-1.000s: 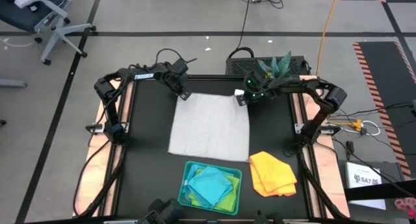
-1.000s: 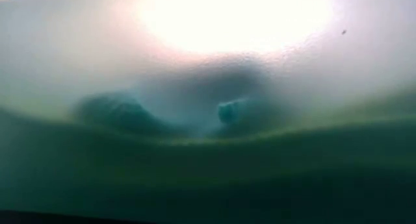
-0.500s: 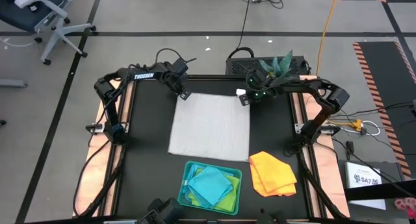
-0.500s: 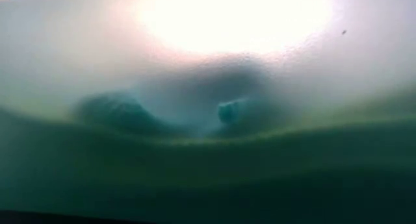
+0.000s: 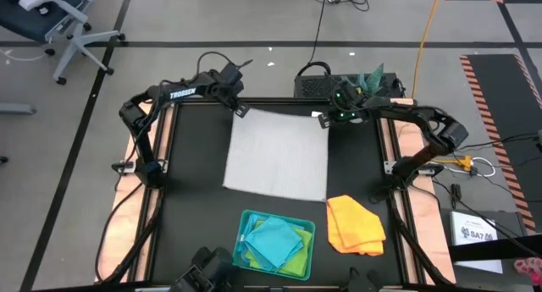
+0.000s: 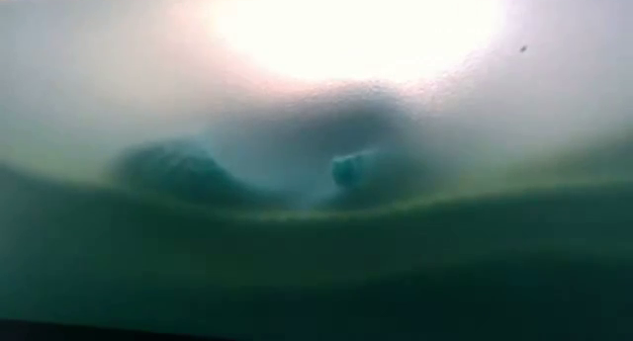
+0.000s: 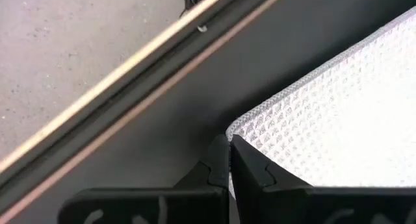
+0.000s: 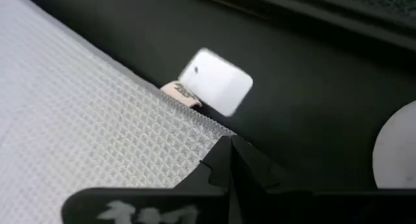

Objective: Fold microfiber towels
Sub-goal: Fold the gray microfiber cloth

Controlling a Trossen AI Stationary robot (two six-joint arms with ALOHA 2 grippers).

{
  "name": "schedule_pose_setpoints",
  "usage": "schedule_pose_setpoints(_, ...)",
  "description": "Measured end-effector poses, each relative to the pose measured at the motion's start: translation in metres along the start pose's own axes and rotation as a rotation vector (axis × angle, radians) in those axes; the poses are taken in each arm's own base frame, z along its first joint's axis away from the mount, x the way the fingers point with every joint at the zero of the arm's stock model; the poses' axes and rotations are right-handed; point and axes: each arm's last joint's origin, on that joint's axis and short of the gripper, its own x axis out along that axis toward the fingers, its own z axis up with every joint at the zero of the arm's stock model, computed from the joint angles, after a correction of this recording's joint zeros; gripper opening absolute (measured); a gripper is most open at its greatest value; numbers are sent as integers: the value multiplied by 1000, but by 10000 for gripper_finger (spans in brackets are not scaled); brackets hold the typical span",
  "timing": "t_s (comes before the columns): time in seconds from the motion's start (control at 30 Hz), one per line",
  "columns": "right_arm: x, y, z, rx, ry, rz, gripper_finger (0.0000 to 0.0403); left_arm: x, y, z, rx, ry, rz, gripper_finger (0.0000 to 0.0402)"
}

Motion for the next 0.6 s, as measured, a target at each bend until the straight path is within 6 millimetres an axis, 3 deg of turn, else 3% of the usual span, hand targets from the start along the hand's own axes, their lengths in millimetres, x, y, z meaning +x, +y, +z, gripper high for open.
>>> schedule_pose_setpoints(0.27, -30, 19, -6, -40, -24, 70, 0, -7, -5, 3, 22, 26, -2, 3)
schedule_pose_setpoints(0.6, -61, 46, -29, -95, 37, 120, 0, -13, -24, -3, 90, 119, 3, 2)
